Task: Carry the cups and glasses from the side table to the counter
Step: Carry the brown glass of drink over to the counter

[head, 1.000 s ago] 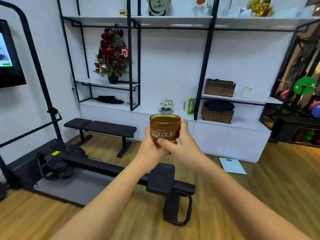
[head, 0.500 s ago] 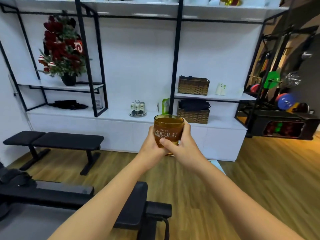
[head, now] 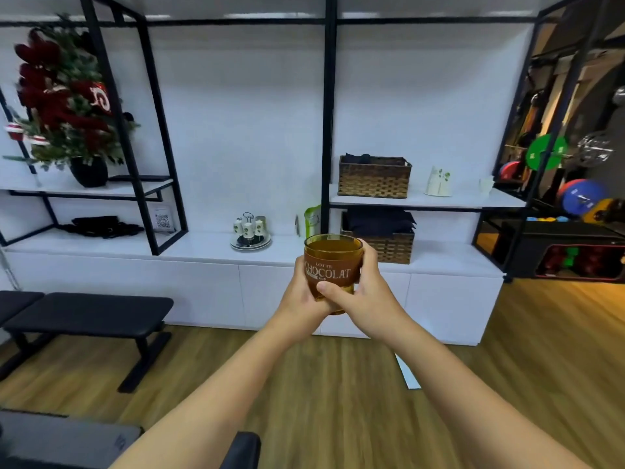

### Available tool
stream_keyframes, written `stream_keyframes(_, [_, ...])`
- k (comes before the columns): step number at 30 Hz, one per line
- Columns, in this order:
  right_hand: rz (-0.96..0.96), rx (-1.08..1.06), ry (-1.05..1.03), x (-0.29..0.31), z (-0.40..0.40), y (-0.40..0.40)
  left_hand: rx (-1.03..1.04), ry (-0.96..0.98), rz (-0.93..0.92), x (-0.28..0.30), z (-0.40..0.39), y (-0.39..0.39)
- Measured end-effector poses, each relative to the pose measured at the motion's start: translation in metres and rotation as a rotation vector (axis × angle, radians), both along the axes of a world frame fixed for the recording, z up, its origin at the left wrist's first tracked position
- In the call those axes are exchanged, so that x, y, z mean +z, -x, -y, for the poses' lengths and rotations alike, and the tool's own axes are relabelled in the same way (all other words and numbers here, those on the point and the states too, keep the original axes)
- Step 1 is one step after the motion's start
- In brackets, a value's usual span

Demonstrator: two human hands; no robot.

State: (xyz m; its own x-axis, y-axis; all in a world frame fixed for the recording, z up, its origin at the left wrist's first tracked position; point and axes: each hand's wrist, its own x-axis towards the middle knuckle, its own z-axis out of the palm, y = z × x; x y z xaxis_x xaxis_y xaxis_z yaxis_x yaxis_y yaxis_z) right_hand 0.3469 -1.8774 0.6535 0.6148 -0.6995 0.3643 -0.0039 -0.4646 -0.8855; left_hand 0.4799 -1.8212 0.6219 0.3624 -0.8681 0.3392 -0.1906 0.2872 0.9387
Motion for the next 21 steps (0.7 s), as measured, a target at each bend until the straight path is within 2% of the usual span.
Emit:
stream_keyframes(12, [-0.048, 0.233, -0.031, -0.004, 0.259, -0.061, 0.264, -0.043, -0.017, -0.010, 0.224, -0.039])
stream_keyframes(21, [-0.048, 0.330, -0.152, -0.033, 0.372, -0.155, 0.341, -0.203, 0.092, -0.029, 0.316, -0.132])
